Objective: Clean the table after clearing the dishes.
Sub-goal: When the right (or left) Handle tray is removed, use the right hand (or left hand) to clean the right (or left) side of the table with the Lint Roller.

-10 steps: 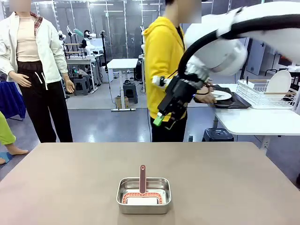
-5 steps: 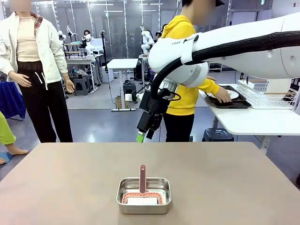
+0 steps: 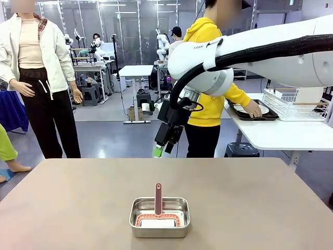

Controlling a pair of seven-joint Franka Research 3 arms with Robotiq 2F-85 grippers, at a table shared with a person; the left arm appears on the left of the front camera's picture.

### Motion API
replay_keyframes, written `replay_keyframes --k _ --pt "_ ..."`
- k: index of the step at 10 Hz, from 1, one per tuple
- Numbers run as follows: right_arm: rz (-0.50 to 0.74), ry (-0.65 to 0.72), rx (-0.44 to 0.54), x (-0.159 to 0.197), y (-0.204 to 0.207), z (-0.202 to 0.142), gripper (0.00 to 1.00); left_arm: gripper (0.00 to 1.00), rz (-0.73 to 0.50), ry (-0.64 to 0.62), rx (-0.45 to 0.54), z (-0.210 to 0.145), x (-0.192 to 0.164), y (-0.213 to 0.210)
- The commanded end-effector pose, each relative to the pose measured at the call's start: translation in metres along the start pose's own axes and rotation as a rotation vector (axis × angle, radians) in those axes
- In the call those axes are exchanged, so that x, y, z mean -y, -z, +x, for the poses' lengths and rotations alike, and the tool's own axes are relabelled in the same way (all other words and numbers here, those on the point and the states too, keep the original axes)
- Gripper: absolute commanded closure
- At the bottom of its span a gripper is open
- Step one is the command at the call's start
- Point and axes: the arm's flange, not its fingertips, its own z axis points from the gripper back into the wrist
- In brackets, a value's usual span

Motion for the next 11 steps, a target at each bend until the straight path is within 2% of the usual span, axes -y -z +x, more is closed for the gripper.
replay_keyframes --k 1,3,5,11 --pt "0.059 -0.153 -0.098 0.011 0.009 0.025 0.00 0.00 -0.009 0.005 0.008 0.000 0.000 -0.001" --pt "0.184 -0.286 -0.198 0.037 0.041 0.047 0.00 0.00 -0.009 0.005 0.008 0.000 0.000 -0.001" --pt "0.243 -0.279 -0.303 0.056 0.072 0.062 0.00 0.00 -0.009 0.005 0.008 0.000 0.000 -0.001" --pt "0.363 -0.227 -0.357 0.076 0.128 0.056 0.00 0.00 -0.009 0.005 0.008 0.000 0.000 -0.001"
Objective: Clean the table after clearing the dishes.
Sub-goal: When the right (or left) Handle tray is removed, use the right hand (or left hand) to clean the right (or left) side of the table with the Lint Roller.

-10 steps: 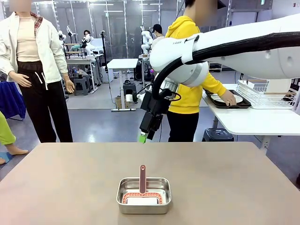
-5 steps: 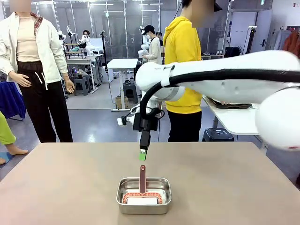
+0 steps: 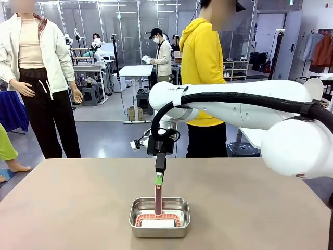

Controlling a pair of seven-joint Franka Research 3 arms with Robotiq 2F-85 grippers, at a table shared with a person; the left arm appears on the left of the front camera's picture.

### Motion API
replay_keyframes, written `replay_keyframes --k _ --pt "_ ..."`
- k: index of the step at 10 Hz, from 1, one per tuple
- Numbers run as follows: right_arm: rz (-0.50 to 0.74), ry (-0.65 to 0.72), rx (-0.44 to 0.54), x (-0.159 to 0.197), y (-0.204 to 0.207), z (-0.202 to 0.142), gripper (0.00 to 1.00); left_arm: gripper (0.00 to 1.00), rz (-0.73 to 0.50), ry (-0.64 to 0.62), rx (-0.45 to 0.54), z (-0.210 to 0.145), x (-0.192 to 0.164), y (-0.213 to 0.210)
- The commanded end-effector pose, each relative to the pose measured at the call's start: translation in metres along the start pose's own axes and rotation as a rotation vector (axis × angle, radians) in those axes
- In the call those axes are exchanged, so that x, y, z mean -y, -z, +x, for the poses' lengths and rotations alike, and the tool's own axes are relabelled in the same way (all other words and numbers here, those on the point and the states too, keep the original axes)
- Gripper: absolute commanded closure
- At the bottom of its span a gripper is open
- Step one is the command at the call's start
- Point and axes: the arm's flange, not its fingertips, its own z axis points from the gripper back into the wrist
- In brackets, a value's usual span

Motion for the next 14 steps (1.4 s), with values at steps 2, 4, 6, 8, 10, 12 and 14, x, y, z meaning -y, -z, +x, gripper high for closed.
replay_keyframes --k 2,4,6,8,10,12,14 --pt "0.036 0.039 -0.049 0.006 0.001 0.019 0.00 0.00 -0.008 0.005 0.009 0.000 0.000 -0.001" --pt "0.051 0.050 -0.058 0.010 0.006 0.020 0.00 0.00 -0.008 0.005 0.009 0.000 0.000 -0.001" --pt "0.077 0.054 -0.082 0.015 0.012 0.020 0.00 0.00 -0.008 0.005 0.009 0.000 0.000 -0.001" --pt "0.084 0.040 -0.081 0.015 0.012 0.020 0.42 0.00 -0.008 0.005 0.009 0.000 0.000 -0.001" --pt "0.081 0.047 -0.078 0.018 0.013 0.019 1.00 0.00 -0.008 0.005 0.009 0.000 0.000 -0.001" --pt "0.079 0.039 -0.073 0.019 0.014 0.020 1.00 0.00 -0.008 0.005 0.009 0.000 0.000 -0.001" --pt "0.073 0.035 -0.072 0.018 0.015 0.021 0.95 0.00 -0.008 0.005 0.009 0.000 0.000 -0.001"
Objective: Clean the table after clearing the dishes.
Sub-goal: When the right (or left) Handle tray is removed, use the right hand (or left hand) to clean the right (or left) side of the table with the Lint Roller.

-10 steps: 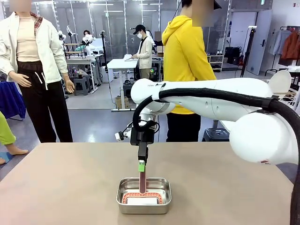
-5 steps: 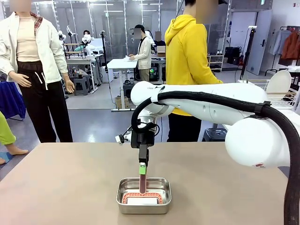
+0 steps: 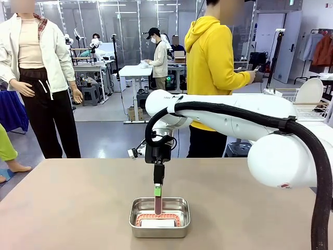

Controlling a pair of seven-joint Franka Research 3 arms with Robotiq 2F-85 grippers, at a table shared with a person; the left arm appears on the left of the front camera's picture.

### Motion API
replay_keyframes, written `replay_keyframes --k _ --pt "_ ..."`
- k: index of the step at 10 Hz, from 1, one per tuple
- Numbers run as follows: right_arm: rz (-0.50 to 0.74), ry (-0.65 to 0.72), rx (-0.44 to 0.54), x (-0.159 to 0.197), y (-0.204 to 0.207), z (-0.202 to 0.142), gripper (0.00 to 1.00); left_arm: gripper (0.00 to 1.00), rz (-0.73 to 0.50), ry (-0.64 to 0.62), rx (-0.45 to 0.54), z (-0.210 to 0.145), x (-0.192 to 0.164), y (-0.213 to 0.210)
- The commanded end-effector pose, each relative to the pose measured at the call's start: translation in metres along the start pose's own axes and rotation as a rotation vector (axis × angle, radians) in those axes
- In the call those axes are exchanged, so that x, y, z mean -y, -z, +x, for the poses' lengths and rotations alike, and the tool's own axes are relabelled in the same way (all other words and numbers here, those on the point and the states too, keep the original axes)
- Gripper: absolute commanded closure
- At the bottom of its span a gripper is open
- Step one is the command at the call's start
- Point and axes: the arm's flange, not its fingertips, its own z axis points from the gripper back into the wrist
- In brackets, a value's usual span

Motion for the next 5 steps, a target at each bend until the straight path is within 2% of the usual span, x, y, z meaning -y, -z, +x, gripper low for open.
replay_keyframes --k 1,2,3,4,5 --pt "-0.015 0.013 -0.024 -0.002 -0.005 0.011 1.00 0.00 -0.008 0.005 0.009 0.000 0.000 -0.001" --pt "-0.032 0.015 -0.014 -0.011 -0.006 0.009 1.00 0.00 -0.008 0.005 0.009 0.000 0.000 -0.001" --pt "-0.064 0.020 -0.044 -0.031 -0.005 0.004 1.00 0.00 -0.008 0.005 0.009 0.000 0.000 -0.001" --pt "-0.100 0.058 -0.018 -0.062 -0.009 -0.002 1.00 0.00 -0.008 0.005 0.009 0.000 0.000 -0.001" --pt "-0.149 0.153 0.044 -0.101 -0.020 -0.014 1.00 0.00 -0.008 0.005 0.009 0.000 0.000 -0.001"
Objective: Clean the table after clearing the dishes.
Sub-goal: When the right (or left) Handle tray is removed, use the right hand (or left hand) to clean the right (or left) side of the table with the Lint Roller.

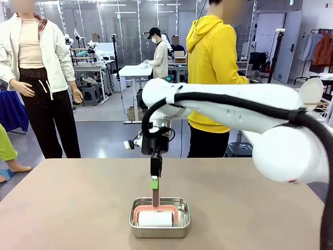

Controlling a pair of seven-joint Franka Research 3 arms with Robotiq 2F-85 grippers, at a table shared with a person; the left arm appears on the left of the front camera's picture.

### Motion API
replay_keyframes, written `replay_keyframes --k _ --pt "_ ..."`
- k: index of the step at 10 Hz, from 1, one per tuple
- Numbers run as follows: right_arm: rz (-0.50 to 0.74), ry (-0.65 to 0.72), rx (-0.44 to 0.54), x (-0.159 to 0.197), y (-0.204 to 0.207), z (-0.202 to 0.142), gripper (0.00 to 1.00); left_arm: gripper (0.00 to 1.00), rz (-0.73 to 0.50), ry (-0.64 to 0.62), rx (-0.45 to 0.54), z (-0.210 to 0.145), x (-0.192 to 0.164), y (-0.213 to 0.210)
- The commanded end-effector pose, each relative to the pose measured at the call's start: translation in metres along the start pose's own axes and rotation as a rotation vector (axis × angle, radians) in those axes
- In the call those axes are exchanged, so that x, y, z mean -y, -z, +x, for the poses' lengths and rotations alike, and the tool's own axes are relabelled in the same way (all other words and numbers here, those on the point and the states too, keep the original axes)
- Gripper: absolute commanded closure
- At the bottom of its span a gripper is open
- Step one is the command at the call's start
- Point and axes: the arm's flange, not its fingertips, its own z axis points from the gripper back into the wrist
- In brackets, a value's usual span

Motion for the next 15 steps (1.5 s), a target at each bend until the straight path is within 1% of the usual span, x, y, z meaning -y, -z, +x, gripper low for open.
replay_keyframes --k 1,2,3,4,5,6,7,8,9,10,12,13,14,15 --pt "-0.114 0.249 0.110 -0.073 -0.008 -0.043 1.00 0.00 -0.008 0.005 0.009 0.000 0.000 -0.001" --pt "-0.158 0.363 0.176 -0.090 -0.013 -0.067 1.00 0.00 -0.008 0.005 0.009 0.000 0.000 -0.001" --pt "-0.168 0.447 0.261 -0.100 -0.015 -0.095 1.00 0.00 -0.008 0.005 0.009 0.000 0.000 -0.001" --pt "-0.191 0.588 0.371 -0.109 -0.017 -0.133 1.00 0.00 -0.008 0.005 0.009 0.000 0.000 -0.001" --pt "-0.185 0.683 0.503 -0.118 -0.019 -0.169 1.00 0.00 -0.008 0.005 0.009 0.000 0.000 -0.001" --pt "-0.191 0.807 0.656 -0.124 -0.019 -0.202 1.00 0.00 -0.008 0.005 0.009 0.000 0.000 -0.001" --pt "-0.176 0.950 0.842 -0.123 -0.020 -0.229 1.00 0.00 -0.008 0.005 0.009 0.000 0.000 -0.001" --pt "-0.155 1.141 1.066 -0.113 -0.022 -0.253 1.00 0.00 -0.008 0.005 0.009 0.000 0.000 -0.001" --pt "-0.193 1.378 1.196 -0.101 -0.025 -0.269 1.00 0.00 -0.008 0.005 0.009 0.000 0.000 -0.001" --pt "-0.161 1.408 1.303 -0.090 -0.026 -0.282 1.00 0.00 -0.008 0.005 0.009 0.000 0.000 -0.001" --pt "-0.193 1.494 1.431 -0.072 -0.026 -0.298 1.00 0.00 -0.008 0.005 0.009 0.000 0.000 -0.001" --pt "-0.177 1.447 1.388 -0.058 -0.025 -0.294 1.00 0.00 -0.008 0.005 0.009 0.000 0.000 -0.001" --pt "-0.141 1.165 1.251 -0.054 -0.026 -0.273 1.00 0.00 -0.008 0.005 0.009 0.000 0.000 -0.001" --pt "-0.156 1.412 1.339 -0.066 -0.030 -0.321 1.00 0.00 -0.008 0.005 0.009 0.000 0.000 -0.001"
